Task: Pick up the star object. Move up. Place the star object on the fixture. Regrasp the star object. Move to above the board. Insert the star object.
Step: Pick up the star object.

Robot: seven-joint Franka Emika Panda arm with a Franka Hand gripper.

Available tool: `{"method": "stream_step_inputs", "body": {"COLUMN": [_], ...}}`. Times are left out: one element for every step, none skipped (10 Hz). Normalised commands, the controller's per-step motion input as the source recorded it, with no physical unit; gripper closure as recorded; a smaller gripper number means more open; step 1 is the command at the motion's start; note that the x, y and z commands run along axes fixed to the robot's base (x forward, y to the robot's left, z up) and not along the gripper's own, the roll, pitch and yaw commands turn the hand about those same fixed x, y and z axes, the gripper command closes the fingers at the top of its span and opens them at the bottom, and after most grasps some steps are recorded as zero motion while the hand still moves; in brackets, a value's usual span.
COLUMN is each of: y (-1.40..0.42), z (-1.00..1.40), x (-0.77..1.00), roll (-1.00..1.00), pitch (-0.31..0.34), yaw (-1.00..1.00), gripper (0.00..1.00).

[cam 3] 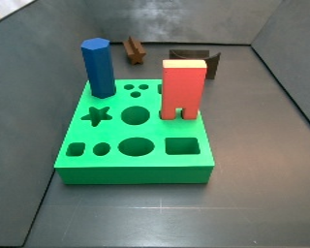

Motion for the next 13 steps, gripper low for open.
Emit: {"method": "stream_step_inputs", "body": {"y": [0.0,0.0,0.0,0.0,0.0,0.0,0.0,-0.03,-0.06,0.0,0.0,0.01,0.07], "z": [0.0,-0.01,-0.07,-0.06,-0.07,-0.09,-0.16,-0.41,-0.75,-0.69,-0.56,-0.46,-0.37], "x": [0.0,-0.01,0.0,0.0,0.0,0.0,-0.07,0.0,-0.31,-0.27,-0.23,-0.23,-0.19], "roll": [0.01,0.0,0.0,0.0,0.0,0.0,0.0,0.0,0.07,0.0,0.0,0.0,0.0], "pitch": [0.0,-0.004,-0.017,-0.01,-0.013,-0.027,-0.059,-0.086,-0.211,-0.171,-0.147,-0.141,-0.123], "yaw": [0.0,0.0,0.0,0.0,0.0,0.03,0.14,0.37,0.46,0.49,0.46,0.44,0.43], "gripper": [0.0,0.0,0.0,0.0,0.0,0.0,0.0,0.0,0.0,0.0,0.0,0.0,0.0]}}
